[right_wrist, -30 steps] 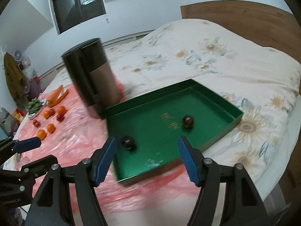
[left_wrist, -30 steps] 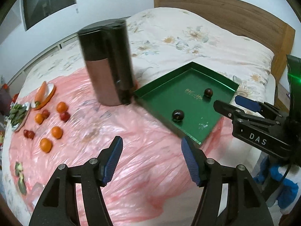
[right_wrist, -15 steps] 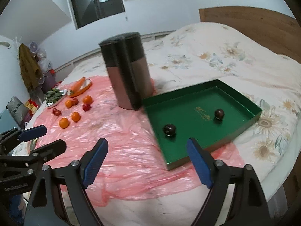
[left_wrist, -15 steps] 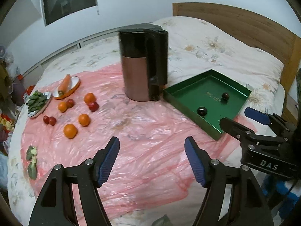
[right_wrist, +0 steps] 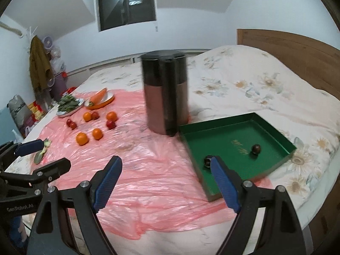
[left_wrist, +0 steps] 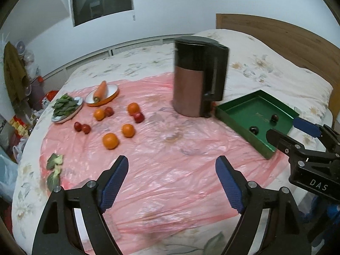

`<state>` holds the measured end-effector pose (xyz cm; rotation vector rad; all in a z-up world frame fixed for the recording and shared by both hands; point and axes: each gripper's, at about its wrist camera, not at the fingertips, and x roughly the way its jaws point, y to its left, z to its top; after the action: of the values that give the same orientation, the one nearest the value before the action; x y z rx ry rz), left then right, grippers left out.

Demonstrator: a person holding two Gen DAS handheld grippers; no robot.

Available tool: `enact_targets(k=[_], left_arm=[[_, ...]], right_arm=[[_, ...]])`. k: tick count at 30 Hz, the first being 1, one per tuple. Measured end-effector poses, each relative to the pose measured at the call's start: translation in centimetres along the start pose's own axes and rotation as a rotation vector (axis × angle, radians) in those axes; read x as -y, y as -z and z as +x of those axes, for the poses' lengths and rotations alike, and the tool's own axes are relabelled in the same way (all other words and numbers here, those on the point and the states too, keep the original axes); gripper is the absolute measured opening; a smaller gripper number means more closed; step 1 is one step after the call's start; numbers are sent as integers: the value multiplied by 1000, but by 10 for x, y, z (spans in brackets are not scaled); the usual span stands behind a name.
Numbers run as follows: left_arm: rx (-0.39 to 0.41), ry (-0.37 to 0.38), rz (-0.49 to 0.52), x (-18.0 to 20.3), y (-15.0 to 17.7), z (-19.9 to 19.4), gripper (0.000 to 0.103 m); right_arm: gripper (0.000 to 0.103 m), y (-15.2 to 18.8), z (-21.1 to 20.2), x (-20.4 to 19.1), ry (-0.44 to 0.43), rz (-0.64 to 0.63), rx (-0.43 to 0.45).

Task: Organize fruits
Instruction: 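Move both tools back over the fruit on the sheet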

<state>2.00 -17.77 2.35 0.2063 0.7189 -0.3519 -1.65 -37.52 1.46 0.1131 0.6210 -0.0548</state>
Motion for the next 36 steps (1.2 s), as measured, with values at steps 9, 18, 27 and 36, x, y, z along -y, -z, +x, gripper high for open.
enact_targets(k=[9, 18, 27, 36], left_arm=[[-14, -61, -96, -76, 19, 1, 80], [-64, -120, -219, -155, 37, 13, 80], [-110, -109, -249, -184, 35, 45, 80], [-152, -44, -162, -171, 3, 102, 69]], right_arm=[[103, -3, 22, -56, -84, -80, -44], [103, -8, 55, -104, -179, -125, -81], [103, -18, 101, -134, -255, -161, -129], [99, -43, 167, -159, -334, -226, -193]])
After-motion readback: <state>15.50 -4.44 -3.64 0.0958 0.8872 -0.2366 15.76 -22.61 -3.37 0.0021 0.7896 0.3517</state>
